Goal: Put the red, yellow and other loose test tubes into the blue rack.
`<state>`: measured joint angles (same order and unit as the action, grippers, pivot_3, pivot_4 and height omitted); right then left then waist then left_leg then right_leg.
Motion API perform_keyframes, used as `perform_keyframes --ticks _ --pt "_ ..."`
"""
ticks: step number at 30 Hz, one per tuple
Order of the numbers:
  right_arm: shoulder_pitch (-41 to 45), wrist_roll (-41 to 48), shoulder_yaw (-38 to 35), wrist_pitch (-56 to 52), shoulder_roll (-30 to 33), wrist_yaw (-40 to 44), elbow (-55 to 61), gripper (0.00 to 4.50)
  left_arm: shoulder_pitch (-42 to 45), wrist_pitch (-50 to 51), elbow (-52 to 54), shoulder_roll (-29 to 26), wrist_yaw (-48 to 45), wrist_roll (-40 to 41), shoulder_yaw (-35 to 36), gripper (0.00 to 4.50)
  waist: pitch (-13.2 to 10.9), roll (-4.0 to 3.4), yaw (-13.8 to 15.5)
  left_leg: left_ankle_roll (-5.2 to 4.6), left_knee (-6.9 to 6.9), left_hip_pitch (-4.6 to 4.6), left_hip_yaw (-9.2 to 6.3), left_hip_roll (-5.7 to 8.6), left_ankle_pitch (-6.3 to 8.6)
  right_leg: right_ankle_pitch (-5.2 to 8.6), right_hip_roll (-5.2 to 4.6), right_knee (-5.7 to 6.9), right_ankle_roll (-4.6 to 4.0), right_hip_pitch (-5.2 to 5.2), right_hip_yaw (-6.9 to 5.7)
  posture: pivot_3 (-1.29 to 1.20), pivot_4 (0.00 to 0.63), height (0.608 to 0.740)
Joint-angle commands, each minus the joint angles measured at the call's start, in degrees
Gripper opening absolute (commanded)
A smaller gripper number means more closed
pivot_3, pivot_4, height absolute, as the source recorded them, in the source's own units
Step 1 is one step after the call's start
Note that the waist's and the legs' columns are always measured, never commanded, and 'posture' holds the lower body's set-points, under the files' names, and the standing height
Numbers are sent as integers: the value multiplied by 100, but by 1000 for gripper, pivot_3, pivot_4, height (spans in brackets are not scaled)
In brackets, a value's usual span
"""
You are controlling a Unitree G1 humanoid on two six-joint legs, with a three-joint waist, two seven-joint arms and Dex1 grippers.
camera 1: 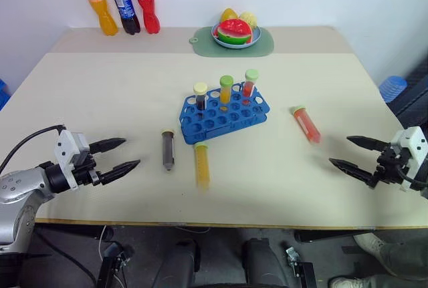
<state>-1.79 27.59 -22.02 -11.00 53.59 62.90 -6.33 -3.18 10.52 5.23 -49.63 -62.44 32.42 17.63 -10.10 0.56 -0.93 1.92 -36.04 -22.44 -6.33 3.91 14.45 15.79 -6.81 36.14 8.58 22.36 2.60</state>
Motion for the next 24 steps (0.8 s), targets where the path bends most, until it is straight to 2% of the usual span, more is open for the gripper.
perform_keyframes --ticks 1,9,12,18,24 --pt "18 55 -251 1 90 51 115 4500 45 217 208 -115 -28 -34 8 3705 0 -2 0 0 0 0 1 -1 0 0 0 0 0 0 0 0 150 740" --pt "191 105 -314 -109 -67 -128 170 4500 351 356 357 -129 -230 108 61 3705 0 -1 13 0 -1 -1 1 -11 0 0 -1 0 1 0 0 0 150 740" --pt "410 35 -246 -200 -145 -432 216 4500 428 331 453 -98 -362 119 24 3705 -1 -3 -1 0 0 -1 3 -12 0 0 -1 0 1 1 0 0 150 740" --pt "1037 -205 184 -1773 -22 -1644 729 4500 462 187 730 86 -305 -124 -287 3705 -1 -4 6 1 -1 -2 4 -16 0 -1 0 0 -1 5 1 0 150 740" --pt "2489 -39 904 -3490 76 -1842 673 4500 544 164 902 161 -308 -189 -475 3705 -5 -10 3 1 1 -9 6 -16 0 -1 0 0 -2 13 2 0 150 740"
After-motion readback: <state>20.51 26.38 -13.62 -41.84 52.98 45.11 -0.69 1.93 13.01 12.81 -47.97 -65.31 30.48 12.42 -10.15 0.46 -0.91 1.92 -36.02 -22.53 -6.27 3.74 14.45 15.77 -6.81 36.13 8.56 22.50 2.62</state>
